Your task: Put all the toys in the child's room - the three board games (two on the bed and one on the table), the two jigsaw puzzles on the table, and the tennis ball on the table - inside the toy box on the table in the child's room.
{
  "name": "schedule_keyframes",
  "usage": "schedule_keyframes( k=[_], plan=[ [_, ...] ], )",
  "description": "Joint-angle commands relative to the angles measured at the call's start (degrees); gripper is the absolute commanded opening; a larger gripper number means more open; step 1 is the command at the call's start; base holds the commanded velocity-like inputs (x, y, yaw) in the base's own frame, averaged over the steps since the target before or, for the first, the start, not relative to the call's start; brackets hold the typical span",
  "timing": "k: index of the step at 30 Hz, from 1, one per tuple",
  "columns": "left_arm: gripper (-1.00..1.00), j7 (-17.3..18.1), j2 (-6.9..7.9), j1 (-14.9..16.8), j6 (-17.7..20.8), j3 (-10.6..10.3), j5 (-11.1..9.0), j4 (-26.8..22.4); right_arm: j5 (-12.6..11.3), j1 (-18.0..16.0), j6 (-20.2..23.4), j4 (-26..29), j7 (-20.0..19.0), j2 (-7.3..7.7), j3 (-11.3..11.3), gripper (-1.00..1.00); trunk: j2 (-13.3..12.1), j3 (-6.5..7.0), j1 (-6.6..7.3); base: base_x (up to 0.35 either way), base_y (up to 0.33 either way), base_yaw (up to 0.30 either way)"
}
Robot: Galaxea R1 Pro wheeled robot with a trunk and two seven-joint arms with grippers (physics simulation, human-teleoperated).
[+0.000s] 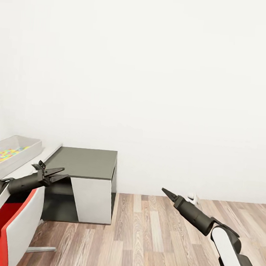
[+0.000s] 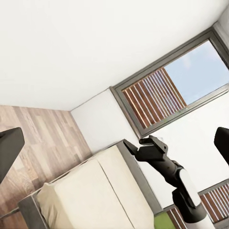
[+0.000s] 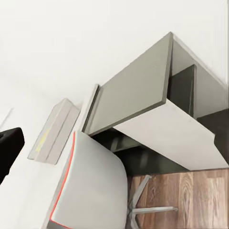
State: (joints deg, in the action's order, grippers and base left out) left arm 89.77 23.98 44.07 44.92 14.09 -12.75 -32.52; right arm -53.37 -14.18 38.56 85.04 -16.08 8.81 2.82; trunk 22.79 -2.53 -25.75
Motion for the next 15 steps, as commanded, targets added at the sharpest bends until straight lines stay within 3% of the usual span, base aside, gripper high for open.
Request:
schedule_keyframes(
  k=[1,6,10,12,15],
  plan=[
    [1.00,0.2,0.01,0.1,0.6,0.0,0.1,0.0,-0.1,-0.1,0.3,0.0,-0.1,-0.01,0.1,1.00,0.1,-0.14,-0.04,0.000,0.000,0.000],
    [1.00,0.2,-0.19,0.1,0.8,-0.2,0.2,0.0,0.3,-0.1,-0.4,-1.0,0.3,-0.01,0.1,1.00,0.1,-0.14,-0.04,0.000,0.000,0.000],
    [1.00,-0.9,-0.65,0.1,0.9,-0.5,0.6,0.2,5.8,-1.3,-6.2,-14.8,2.1,-0.13,-0.1,1.00,0.1,-0.14,-0.04,0.000,0.000,0.000],
    [1.00,-5.7,-0.95,0.1,0.8,-0.6,1.0,0.4,10.1,-4.2,-7.8,-24.7,3.7,-0.95,-0.2,1.00,0.1,-0.14,-0.04,0.000,0.000,0.000],
    [1.00,-13.2,-1.95,0.0,0.7,-0.6,1.5,0.7,14.1,-6.1,-8.8,-34.4,4.5,-2.17,-0.2,1.00,0.1,-0.14,-0.04,0.000,0.000,0.000]
  ],
)
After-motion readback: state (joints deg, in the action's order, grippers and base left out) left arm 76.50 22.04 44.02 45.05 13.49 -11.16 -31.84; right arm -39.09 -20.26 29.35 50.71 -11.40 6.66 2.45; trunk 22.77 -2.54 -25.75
